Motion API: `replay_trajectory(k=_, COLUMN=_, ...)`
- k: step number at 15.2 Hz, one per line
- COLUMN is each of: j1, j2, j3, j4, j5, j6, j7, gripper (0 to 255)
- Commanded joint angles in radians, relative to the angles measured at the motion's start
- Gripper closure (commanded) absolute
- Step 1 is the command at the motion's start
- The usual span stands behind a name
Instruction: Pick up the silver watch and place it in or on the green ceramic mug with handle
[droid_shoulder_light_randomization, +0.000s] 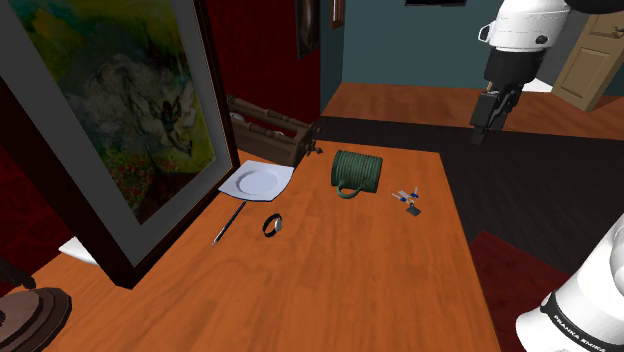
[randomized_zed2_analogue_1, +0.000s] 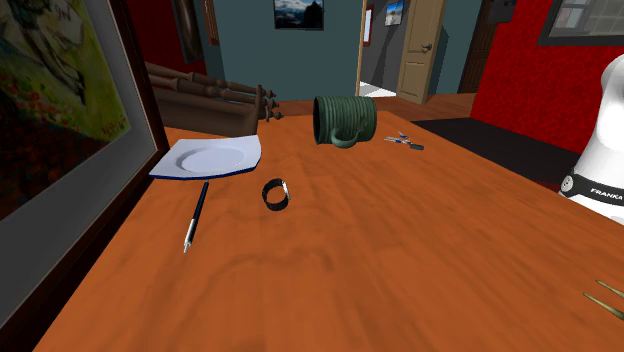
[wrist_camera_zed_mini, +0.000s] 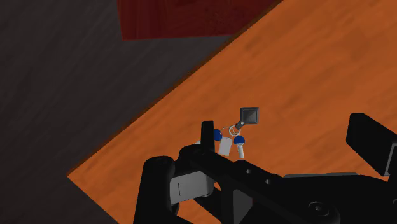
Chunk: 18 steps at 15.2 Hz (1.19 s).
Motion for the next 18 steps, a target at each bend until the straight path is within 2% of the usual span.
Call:
replay_trajectory(k=1, j1=0.000, j2=0.000, j3=0.000, j4=0.000, j5=0.000, j6=0.000, j7=0.000, gripper=0)
replay_trajectory(k=10, j1=0.017, j2=0.196, j3=0.167, j4=-0.001, j5=0.119, j6=0.213, j7=0.247, gripper=0)
replay_trajectory(k=18, j1=0.010, j2=0.450, j3=0.304, j4=0.097, j5=0.146, j6=0.392, j7=0.465, gripper=0)
